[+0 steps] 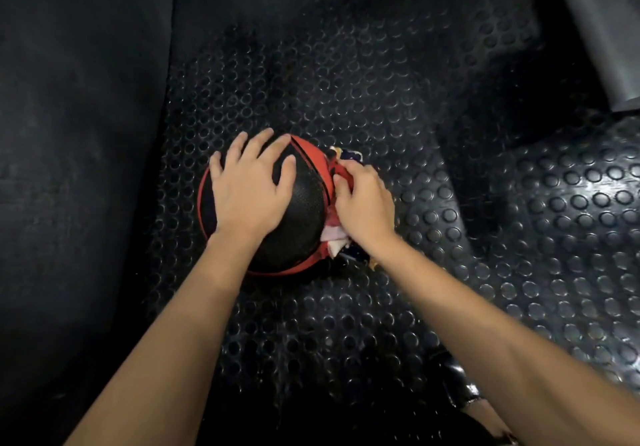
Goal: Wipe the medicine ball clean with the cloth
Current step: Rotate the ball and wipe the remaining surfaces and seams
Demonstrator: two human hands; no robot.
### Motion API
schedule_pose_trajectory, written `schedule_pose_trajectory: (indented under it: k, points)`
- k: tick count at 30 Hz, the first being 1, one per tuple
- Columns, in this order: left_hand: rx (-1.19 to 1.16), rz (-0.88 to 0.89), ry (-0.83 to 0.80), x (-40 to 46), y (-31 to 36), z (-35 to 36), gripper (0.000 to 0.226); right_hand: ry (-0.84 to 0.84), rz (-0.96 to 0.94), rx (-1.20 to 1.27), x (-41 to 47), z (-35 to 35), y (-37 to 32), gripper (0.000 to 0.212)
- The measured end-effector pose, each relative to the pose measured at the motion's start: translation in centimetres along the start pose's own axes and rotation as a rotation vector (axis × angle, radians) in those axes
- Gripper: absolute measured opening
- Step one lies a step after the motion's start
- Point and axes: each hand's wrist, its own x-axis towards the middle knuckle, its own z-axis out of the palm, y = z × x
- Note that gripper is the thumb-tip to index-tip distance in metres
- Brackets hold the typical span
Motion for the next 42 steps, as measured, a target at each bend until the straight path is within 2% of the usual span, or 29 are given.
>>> schedule_pose_trajectory:
  k: [3,7,8,13,14,17,18,24,27,29,31,35,37,40,42]
  points:
    - [0.015,-0.014,0.012,0.4,0.0,0.1,0.052,0.068,-0.091,0.029,-2.5,0.3,-0.5,0.035]
    - [0.012,-0.037,0.033,-0.4,0.5,0.4,0.051,0.024,0.132,0.077,0.8,0.2,0.4,0.032]
    - [0.009,-0.051,0.042,-0.7,0.6,0.4,0.051,0.018,0.139,0.058,0.8,0.1,0.3,0.033]
    - [-0.025,-0.123,0.055,-0.4,-0.1,0.1,0.053,0.052,-0.114,0.002,-3.7,0.3,-1.2,0.038]
    - [-0.035,-0.134,0.058,-0.5,-0.1,0.1,0.053,0.051,-0.083,-0.002,-3.3,0.4,-0.8,0.037]
    - [-0.036,-0.163,0.078,-0.9,0.3,0.5,0.051,-0.029,0.202,0.068,0.3,0.5,0.7,0.034]
    - [-0.027,-0.164,0.082,-0.8,0.4,0.5,0.049,-0.036,0.242,0.084,0.6,0.5,0.8,0.034]
    - [-0.030,-0.188,0.079,0.0,0.2,0.5,0.042,0.076,-0.015,0.053,-4.1,0.8,-0.2,0.039]
    - [-0.033,-0.178,0.092,-1.0,0.4,0.7,0.047,0.005,0.224,0.107,-1.6,1.3,1.4,0.033]
    - [-0.030,-0.175,0.107,-1.2,0.5,0.7,0.049,-0.049,0.320,0.168,-0.7,1.1,1.7,0.031]
    - [-0.046,-0.188,0.112,-1.0,0.4,0.7,0.047,-0.031,0.273,0.150,-1.8,1.1,1.0,0.035]
    - [-0.115,-0.232,0.125,-0.8,-0.5,0.4,0.050,0.056,0.023,0.099,-6.2,1.5,-0.8,0.043]
    - [-0.152,-0.256,0.137,-1.2,-1.0,0.3,0.051,0.045,0.128,0.122,-4.7,2.0,-0.1,0.041]
    - [-0.205,-0.279,0.176,-1.8,-1.8,0.1,0.052,-0.087,0.359,0.233,-1.0,2.7,1.4,0.035]
    - [-0.236,-0.288,0.188,-1.9,-2.1,0.0,0.053,-0.120,0.380,0.236,-0.9,2.6,1.2,0.034]
